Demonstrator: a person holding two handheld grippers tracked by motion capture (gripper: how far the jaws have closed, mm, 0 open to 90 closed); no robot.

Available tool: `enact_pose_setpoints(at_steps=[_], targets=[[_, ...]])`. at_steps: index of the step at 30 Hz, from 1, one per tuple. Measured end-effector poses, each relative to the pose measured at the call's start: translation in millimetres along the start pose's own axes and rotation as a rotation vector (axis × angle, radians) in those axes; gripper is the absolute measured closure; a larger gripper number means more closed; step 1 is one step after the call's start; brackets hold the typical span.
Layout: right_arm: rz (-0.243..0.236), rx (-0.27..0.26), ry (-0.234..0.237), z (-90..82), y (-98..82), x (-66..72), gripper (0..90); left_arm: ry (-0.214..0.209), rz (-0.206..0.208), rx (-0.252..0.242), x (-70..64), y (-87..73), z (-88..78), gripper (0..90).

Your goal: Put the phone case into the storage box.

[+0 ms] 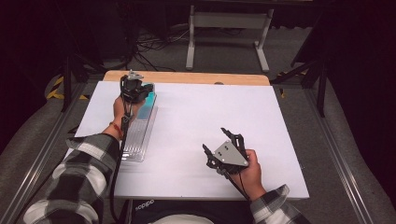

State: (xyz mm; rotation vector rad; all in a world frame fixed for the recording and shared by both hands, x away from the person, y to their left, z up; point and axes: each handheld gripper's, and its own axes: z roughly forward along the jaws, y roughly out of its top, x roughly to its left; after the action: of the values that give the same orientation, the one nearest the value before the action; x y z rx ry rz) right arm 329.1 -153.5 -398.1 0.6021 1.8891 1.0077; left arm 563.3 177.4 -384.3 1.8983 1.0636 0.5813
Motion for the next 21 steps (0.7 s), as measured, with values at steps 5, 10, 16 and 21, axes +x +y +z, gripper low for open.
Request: enact_pose_setpoints(at_steps=[5, 10, 16, 21], targets=[[0.001, -0.002, -0.002, -0.1, 0.2, -0.5, 22.0, -0.002, 0.031, -0.027, -0.1, 2.6, -8.9, 82.5], [0.001, -0.003, -0.003, -0.6, 0.8, 0.1, 21.9, -0.009, 0.057, -0.04, -2.5, 3.0, -16.1, 82.5], [0.003, -0.003, -0.001, -0.2, 0.7, -0.2, 22.0, -0.02, 0.074, -0.063, -4.1, -0.7, -22.1, 82.0], [0.005, 0.0, 0.002, 0.8, 0.6, 0.0, 22.0, -0.033, 0.101, -0.069, -7.6, -4.2, -28.4, 82.0]])
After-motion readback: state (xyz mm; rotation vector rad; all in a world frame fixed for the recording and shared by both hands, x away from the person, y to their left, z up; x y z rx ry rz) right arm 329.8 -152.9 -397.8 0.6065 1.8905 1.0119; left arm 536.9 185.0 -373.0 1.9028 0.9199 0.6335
